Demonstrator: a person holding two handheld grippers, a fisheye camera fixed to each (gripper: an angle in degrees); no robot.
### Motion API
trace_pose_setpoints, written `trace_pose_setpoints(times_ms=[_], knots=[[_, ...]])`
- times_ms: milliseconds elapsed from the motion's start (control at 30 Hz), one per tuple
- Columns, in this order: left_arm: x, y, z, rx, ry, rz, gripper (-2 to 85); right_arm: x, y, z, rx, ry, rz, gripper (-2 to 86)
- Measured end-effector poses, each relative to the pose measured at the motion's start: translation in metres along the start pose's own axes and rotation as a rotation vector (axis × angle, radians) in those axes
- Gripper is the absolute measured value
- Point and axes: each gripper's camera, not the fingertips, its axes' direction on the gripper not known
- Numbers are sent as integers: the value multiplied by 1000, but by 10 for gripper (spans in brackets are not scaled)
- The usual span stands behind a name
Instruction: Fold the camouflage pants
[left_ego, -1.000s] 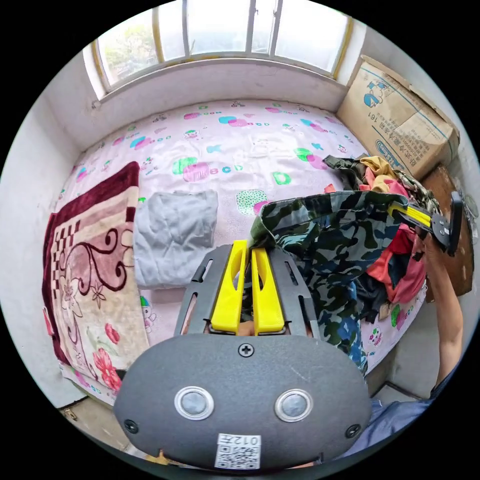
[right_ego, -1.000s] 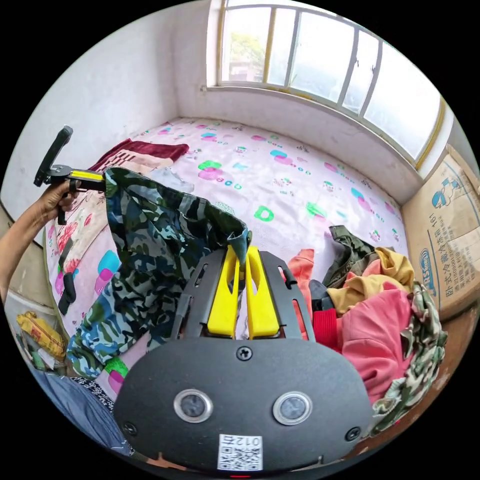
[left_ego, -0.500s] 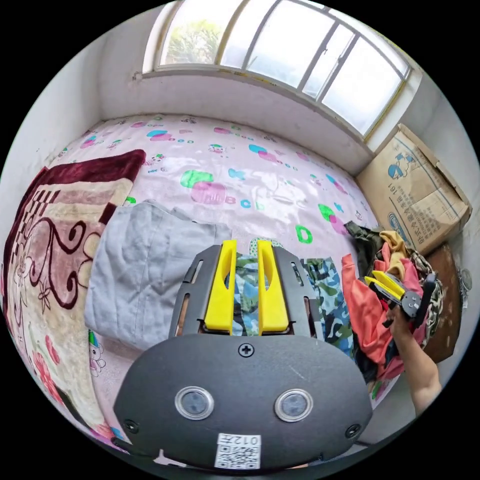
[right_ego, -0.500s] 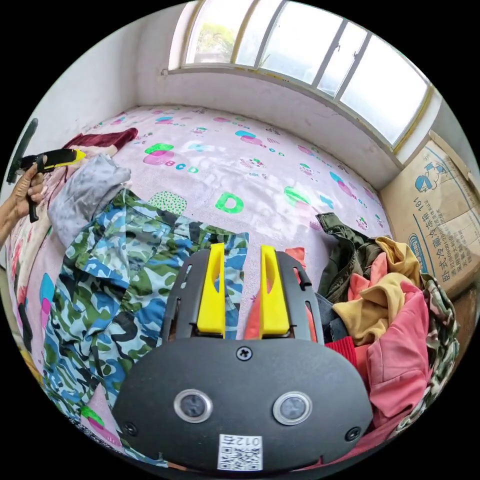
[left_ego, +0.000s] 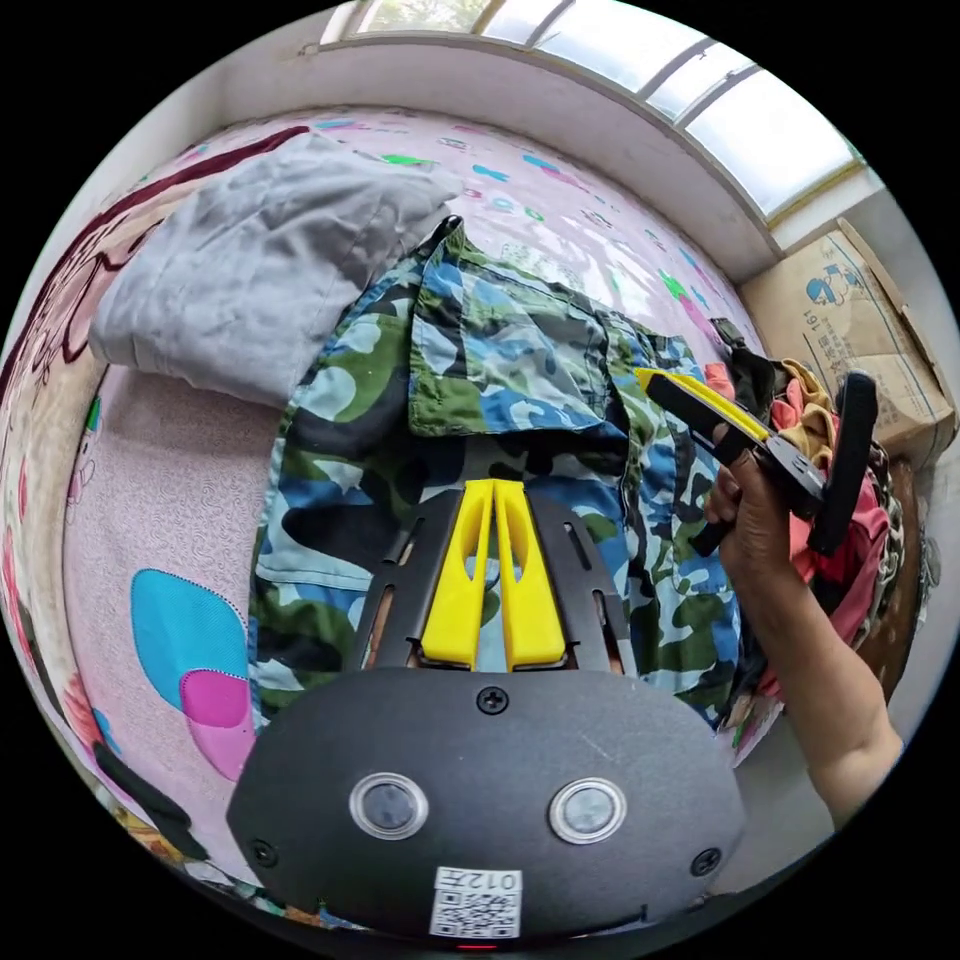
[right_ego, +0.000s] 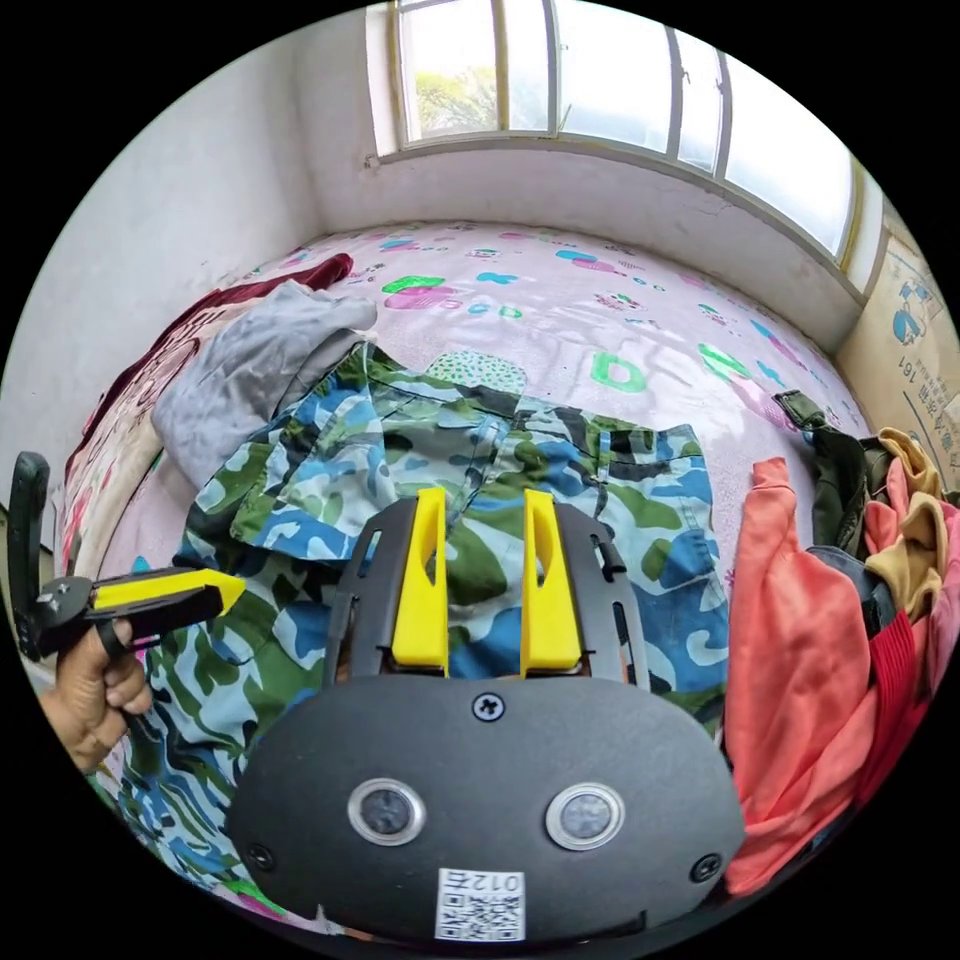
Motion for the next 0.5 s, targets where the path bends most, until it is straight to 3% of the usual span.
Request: trace_pose_setpoints(times_ms=[300,500], knots=[[-26,-69,46,61,-35,154,4,-50,125,122,-169,13,-60,94],[-27,-110,66,130,-30,357,4,-75,251,129,-14,-121,47,44]])
